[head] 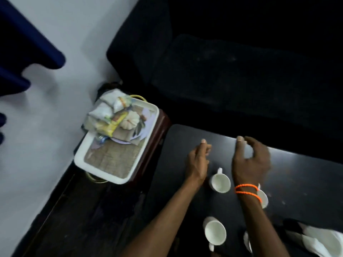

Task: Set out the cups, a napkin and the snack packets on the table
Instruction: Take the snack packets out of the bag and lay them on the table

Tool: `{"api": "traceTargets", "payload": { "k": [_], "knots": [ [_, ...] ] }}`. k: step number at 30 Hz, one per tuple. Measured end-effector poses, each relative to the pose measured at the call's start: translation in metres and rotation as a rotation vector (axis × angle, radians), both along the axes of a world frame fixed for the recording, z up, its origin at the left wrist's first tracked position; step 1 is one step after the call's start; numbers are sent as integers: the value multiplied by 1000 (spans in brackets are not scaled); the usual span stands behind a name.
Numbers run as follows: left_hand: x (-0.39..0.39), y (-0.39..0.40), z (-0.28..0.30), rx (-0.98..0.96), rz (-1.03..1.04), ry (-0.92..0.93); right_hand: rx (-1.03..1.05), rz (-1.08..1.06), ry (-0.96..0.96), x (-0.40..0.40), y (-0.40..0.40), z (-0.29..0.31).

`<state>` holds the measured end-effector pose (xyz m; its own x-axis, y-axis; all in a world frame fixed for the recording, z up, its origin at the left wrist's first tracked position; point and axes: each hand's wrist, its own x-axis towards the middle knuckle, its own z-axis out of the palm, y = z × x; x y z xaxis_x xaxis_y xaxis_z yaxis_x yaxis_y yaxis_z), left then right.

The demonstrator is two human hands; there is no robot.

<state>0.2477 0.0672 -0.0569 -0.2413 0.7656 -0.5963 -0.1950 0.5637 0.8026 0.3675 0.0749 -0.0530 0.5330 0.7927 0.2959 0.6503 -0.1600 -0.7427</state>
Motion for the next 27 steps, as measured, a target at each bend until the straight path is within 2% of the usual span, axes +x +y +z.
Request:
{"api": "traceTargets", "payload": {
  "k": [6, 12, 14, 17, 19, 20, 21, 23, 27],
  "knots": [
    [-132, 25, -3, 49, 246, 49, -182, 490, 24, -157, 34, -6],
    [-271, 48, -8, 119, 381, 223, -276, 757, 98, -280, 71, -8],
    [-312, 53, -10, 150, 407, 384, -273, 860, 86, -317, 85, -10],
    [-363, 62, -12, 193, 443, 760, -286, 990, -29, -368, 109, -13],
    [-392, 71, -14, 153, 405, 984, -341, 1025, -129, -393, 121, -19],
    [-405, 76, -15, 86, 342, 1023, -391, 1024, -166, -401, 124, -22],
    [-415, 81, -17, 8, 256, 1014, -442, 1015, -186, -406, 123, -27],
    [-430, 88, -22, -92, 117, 878, -498, 995, -172, -407, 116, -36],
    [-436, 91, -19, -55, 123, 675, -525, 951, -27, -395, 103, -49]
  ]
}}
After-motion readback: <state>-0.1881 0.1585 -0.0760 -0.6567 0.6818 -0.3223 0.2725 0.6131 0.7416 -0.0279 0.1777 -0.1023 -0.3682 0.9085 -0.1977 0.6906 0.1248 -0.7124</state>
